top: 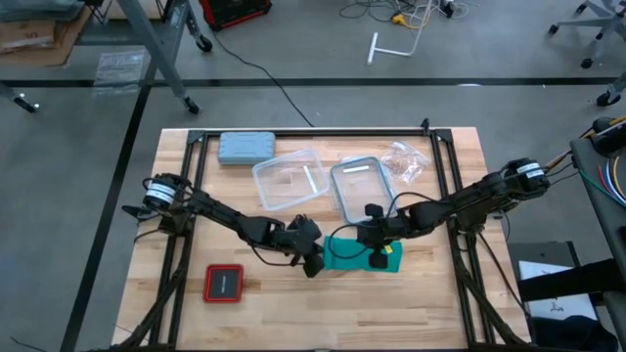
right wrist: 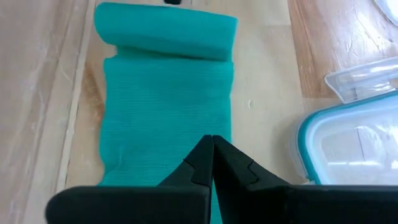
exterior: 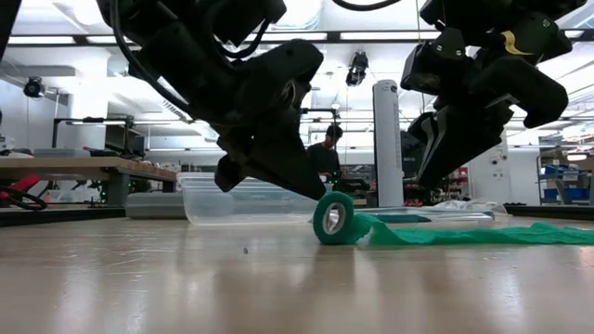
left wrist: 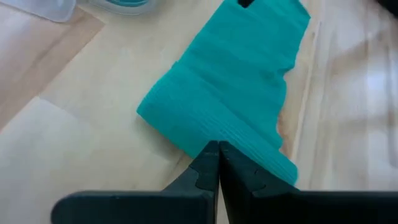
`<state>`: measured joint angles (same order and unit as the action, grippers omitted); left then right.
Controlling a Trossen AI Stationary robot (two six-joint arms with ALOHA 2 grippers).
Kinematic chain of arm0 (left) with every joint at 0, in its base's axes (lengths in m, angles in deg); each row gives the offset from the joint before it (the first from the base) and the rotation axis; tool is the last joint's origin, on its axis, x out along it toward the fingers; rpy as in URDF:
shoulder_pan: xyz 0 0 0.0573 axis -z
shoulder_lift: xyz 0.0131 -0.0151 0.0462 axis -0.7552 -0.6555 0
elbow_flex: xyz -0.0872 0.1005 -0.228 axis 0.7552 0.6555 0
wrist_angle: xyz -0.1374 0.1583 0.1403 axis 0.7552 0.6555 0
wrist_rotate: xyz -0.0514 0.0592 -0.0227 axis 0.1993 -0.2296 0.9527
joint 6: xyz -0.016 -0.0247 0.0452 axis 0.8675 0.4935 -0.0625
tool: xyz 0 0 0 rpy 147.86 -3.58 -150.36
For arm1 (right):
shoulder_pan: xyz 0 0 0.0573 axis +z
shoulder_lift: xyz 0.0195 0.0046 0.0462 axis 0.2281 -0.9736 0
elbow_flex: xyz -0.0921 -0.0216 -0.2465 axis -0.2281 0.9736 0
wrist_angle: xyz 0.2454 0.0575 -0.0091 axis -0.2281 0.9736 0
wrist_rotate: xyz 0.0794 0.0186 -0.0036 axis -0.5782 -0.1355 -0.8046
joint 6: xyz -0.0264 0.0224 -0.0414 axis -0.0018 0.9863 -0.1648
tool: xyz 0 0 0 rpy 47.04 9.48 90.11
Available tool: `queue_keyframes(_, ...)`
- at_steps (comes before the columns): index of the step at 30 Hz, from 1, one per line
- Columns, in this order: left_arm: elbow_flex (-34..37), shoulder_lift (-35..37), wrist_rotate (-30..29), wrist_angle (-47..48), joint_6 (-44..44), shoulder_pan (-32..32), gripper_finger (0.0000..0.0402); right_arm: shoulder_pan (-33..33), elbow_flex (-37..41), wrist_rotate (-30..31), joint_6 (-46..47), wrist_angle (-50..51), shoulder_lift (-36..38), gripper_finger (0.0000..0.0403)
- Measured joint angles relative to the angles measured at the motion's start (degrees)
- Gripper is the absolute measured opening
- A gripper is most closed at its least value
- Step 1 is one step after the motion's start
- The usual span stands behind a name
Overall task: Roll bandage
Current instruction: Roll the blue bandage
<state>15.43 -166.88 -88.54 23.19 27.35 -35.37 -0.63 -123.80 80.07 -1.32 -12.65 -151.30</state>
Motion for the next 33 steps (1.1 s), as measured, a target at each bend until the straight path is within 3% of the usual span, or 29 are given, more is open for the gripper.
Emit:
queue_keyframes(19, 0.0, 0.3, 0.5, -0.7, -1.4, -0.3, 0.0002, 0.0, 0.0, 0.2, -0.9, -1.2, -0.1, 0.0002)
queue_keyframes(26, 0.0, 0.3, 0.5, 2.3, -1.2, -0.3, 0.0001, 0.1, 0.0, -3.3, -2.2, -10.6, -6.0, 0.0002)
queue_keyframes(33, 0.0, 0.4, 0.5, 3.9, -1.2, -0.3, 0.0001, 0.1, -2.6, -3.3, -2.8, -11.0, -10.6, 0.0002)
